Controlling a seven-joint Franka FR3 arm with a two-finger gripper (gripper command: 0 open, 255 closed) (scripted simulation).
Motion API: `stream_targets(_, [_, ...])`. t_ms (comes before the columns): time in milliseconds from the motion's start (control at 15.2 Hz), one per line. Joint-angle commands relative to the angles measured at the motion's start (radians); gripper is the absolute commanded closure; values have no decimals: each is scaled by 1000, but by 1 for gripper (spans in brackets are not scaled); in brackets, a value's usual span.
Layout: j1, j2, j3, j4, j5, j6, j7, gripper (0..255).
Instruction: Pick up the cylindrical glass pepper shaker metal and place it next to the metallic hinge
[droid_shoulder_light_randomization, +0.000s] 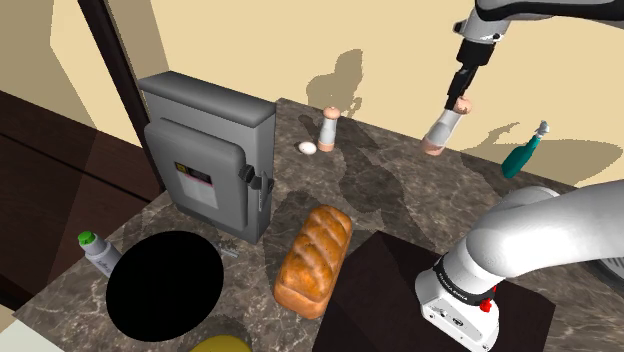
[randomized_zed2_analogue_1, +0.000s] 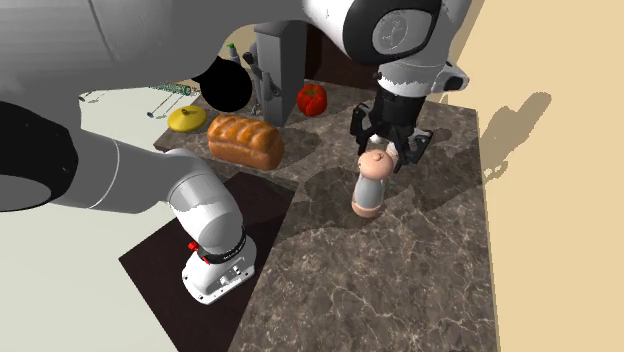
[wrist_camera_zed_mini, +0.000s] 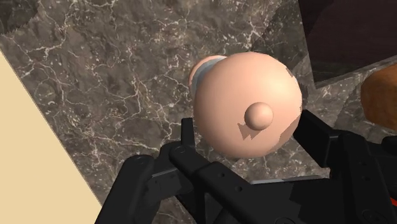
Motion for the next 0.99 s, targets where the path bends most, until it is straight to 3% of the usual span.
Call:
stream_targets(0, [2, 1, 5, 27, 4, -26, -2, 255])
stream_targets(924, [18, 26, 47, 210, 34, -190, 4, 255])
